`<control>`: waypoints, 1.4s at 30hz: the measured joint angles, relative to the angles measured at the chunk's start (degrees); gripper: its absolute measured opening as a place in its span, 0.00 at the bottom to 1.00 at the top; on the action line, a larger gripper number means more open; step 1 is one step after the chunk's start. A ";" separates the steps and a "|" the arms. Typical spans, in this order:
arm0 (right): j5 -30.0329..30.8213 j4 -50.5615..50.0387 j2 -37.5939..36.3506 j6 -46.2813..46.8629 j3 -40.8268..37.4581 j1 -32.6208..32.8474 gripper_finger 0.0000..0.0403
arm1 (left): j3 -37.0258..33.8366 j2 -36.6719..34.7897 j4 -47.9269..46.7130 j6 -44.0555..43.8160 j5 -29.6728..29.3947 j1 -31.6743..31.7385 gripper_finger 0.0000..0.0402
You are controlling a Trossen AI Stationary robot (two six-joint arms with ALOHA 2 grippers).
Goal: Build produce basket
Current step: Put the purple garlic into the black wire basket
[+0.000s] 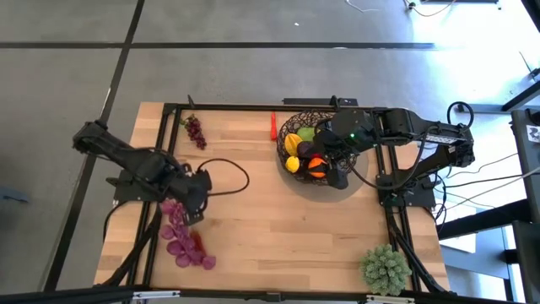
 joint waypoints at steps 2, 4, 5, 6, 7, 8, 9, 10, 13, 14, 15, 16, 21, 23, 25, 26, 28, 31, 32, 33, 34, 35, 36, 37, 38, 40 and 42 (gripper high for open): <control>0.00 0.00 0.00 0.00 0.00 0.00 0.53 | 2.39 0.45 -2.92 2.87 -0.27 1.22 0.01; 0.00 0.00 0.00 0.00 0.00 0.00 0.53 | 4.65 0.71 -5.90 5.63 -0.59 2.72 0.01; 0.00 0.02 0.00 0.02 0.00 0.00 0.53 | 5.80 0.76 -7.12 6.80 -0.65 3.56 0.01; 0.00 0.00 0.00 0.04 0.00 0.00 0.53 | 7.16 0.77 -7.77 8.02 -0.81 4.49 0.01; 0.00 0.02 0.00 0.09 0.00 0.00 0.53 | 8.54 0.77 -8.05 9.47 -1.37 5.43 0.01; 0.00 0.04 0.00 0.11 0.00 0.00 0.53 | 9.99 0.77 -8.45 10.89 -2.46 6.31 0.01; 0.00 0.23 0.00 0.15 0.00 0.00 0.53 | 11.48 0.77 -9.08 12.27 -3.98 7.15 0.01; 0.00 0.85 0.00 0.20 0.00 0.00 0.53 | 12.86 0.77 -9.65 13.49 -5.84 7.86 0.01; 0.00 4.70 0.60 0.74 0.00 0.00 0.53 | 17.25 0.77 -9.79 17.94 -11.89 10.06 0.01; 0.02 5.55 1.10 1.14 0.00 0.00 0.53 | 18.47 0.80 -9.74 19.82 -14.00 10.73 0.01; 0.09 6.70 1.63 1.27 0.00 0.00 0.53 | 19.68 1.04 -9.64 21.88 -16.16 11.39 0.01; 0.53 7.55 2.26 1.31 0.00 0.00 0.53 | 20.65 1.42 -9.22 23.81 -18.28 12.09 0.01; 6.99 10.68 6.18 0.27 0.00 0.00 0.53 | 25.31 2.53 -7.11 33.03 -26.64 15.65 0.01; 10.17 12.97 8.23 -0.47 0.00 0.00 0.53 | 26.68 2.96 -5.57 36.53 -29.31 17.18 0.01; 12.36 16.13 10.17 -1.75 0.00 0.00 0.53 | 27.88 3.40 -3.20 40.46 -31.42 18.61 0.01; 13.44 18.39 11.16 -2.13 0.00 0.00 0.53 | 28.38 3.77 -0.93 42.40 -32.37 19.39 0.01; 15.09 22.95 13.20 -3.19 0.00 0.00 0.53 | 28.93 4.08 2.24 46.45 -32.82 21.15 0.01; 18.33 31.08 16.56 -4.93 0.00 0.00 0.53 | 29.49 4.16 7.29 51.53 -32.15 23.23 0.01; 19.92 33.78 17.51 -5.22 0.00 0.00 0.53 | 29.61 4.26 8.90 52.78 -31.95 23.82 0.01; 21.27 36.34 18.44 -6.00 0.00 0.02 0.53 | 29.61 4.39 9.95 53.74 -31.66 24.40 0.01; 22.42 38.83 19.29 -6.51 0.00 0.00 0.53 | 29.54 4.57 10.84 54.68 -31.39 25.06 0.01; 23.38 40.69 20.07 -7.07 0.00 -0.02 0.53 | 29.44 4.78 11.81 55.60 -31.19 25.64 0.01; 24.31 42.32 20.95 -7.25 0.00 -0.02 0.53 | 29.42 4.85 12.69 56.42 -30.98 26.12 0.01; 25.04 43.96 21.67 -7.23 0.00 -0.02 0.53 | 29.44 4.80 13.70 57.25 -30.72 26.56 0.01; 25.76 45.09 22.38 -7.26 0.00 -0.02 0.53 | 29.49 4.82 14.78 57.75 -30.42 26.93 0.01; 27.93 48.92 23.61 -7.33 0.00 -0.02 0.53 | 29.53 5.00 16.28 58.54 -29.41 27.64 0.01; 30.46 52.16 24.59 -8.14 0.00 -0.02 0.53 | 29.42 5.18 17.08 59.29 -27.77 28.16 0.01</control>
